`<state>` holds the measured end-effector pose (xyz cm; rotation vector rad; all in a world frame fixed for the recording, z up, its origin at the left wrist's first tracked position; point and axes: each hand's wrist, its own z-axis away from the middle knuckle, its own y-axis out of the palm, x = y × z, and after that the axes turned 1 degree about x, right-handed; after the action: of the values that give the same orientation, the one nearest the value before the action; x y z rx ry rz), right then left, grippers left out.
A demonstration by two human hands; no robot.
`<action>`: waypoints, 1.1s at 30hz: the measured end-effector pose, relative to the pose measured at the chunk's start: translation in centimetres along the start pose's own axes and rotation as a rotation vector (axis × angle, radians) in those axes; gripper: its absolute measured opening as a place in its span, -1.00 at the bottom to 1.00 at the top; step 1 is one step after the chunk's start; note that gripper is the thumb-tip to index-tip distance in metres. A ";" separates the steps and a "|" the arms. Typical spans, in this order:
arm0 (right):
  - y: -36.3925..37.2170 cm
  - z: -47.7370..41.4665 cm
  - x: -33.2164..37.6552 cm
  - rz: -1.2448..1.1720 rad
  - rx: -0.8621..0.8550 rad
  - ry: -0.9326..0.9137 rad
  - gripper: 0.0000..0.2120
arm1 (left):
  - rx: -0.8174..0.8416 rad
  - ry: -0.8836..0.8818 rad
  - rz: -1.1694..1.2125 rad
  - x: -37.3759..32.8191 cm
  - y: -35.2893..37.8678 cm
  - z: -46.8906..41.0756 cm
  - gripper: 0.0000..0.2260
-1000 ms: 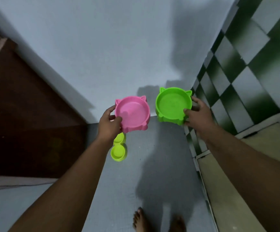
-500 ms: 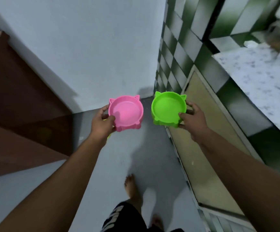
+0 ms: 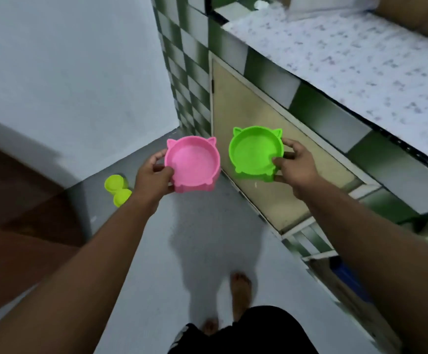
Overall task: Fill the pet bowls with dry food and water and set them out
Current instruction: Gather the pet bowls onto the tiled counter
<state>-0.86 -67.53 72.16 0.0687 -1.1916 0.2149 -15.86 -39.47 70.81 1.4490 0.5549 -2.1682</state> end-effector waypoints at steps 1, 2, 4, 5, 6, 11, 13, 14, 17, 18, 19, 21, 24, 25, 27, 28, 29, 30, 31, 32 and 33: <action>-0.9 1.7 -0.7 -0.024 -0.037 0.021 -0.50 | 0.034 0.000 -0.013 0.1 0.2 0.8 -0.57; -1.8 3.5 -1.4 -0.043 -0.066 0.041 -0.51 | 0.064 -0.003 -0.026 0.4 0.3 1.7 -0.57; -3.6 6.8 -2.7 -0.069 -0.112 0.064 -0.52 | 0.108 -0.011 -0.050 1.1 0.6 3.5 -0.56; -4.6 8.3 -3.4 -0.081 -0.139 0.070 -0.52 | 0.130 -0.018 -0.068 1.5 0.9 4.4 -0.55; -5.7 9.8 -3.9 -0.095 -0.167 0.073 -0.52 | 0.154 -0.024 -0.083 1.9 1.3 5.3 -0.53; -12.3 16.5 -6.7 -0.103 -0.326 0.051 -0.50 | 0.330 -0.025 -0.146 3.8 6.3 10.1 -0.50; -15.2 19.0 -7.9 -0.099 -0.379 0.046 -0.48 | 0.408 -0.034 -0.154 4.3 9.1 12.1 -0.51; -16.6 20.3 -8.4 -0.100 -0.404 0.048 -0.48 | 0.443 -0.034 -0.165 4.6 10.5 13.1 -0.52; -21.2 24.3 -10.1 -0.142 -0.501 0.023 -0.49 | 0.525 -0.018 -0.197 5.0 15.0 16.3 -0.54; -23.0 25.7 -10.6 -0.164 -0.534 0.017 -0.50 | 0.553 -0.011 -0.202 5.2 16.6 17.4 -0.55; -24.9 27.2 -11.2 -0.195 -0.560 0.019 -0.51 | 0.581 -0.002 -0.210 5.3 18.3 18.8 -0.54; -28.9 30.1 -12.4 -0.237 -0.606 0.031 -0.53 | 0.616 0.013 -0.231 5.6 22.0 21.6 -0.54; -35.3 34.1 -14.2 -0.235 -0.690 0.031 -0.52 | 0.664 0.039 -0.244 6.6 27.7 26.4 -0.56; -37.5 35.3 -14.8 -0.222 -0.722 0.024 -0.51 | 0.685 0.047 -0.251 7.1 29.6 28.2 -0.58; -41.7 37.7 -15.6 -0.198 -0.782 0.014 -0.50 | 0.719 0.061 -0.251 8.0 33.2 31.6 -0.59; -43.7 38.9 -16.2 -0.185 -0.812 0.019 -0.51 | 0.726 0.060 -0.251 8.4 35.0 33.3 -0.59; -45.6 40.0 -16.6 -0.177 -0.837 0.022 -0.52 | 0.730 0.052 -0.259 8.8 36.8 34.9 -0.58; -47.4 41.1 -17.0 -0.181 -0.862 0.029 -0.53 | 0.734 0.036 -0.265 9.2 38.5 36.3 -0.57; -49.2 42.1 -17.4 -0.195 -0.878 0.035 -0.54 | 0.745 0.019 -0.268 9.5 40.2 37.8 -0.57; -51.0 43.0 -17.9 -0.201 -0.896 0.049 -0.54 | 0.755 0.007 -0.272 9.8 41.8 39.1 -0.57; -52.7 43.7 -18.4 -0.204 -0.915 0.064 -0.54 | 0.765 -0.001 -0.277 10.0 43.3 40.2 -0.58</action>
<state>-36.61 -128.65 74.44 -0.6094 -1.1165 -0.5125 -23.57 -98.89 72.93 1.8130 -0.1235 -2.7729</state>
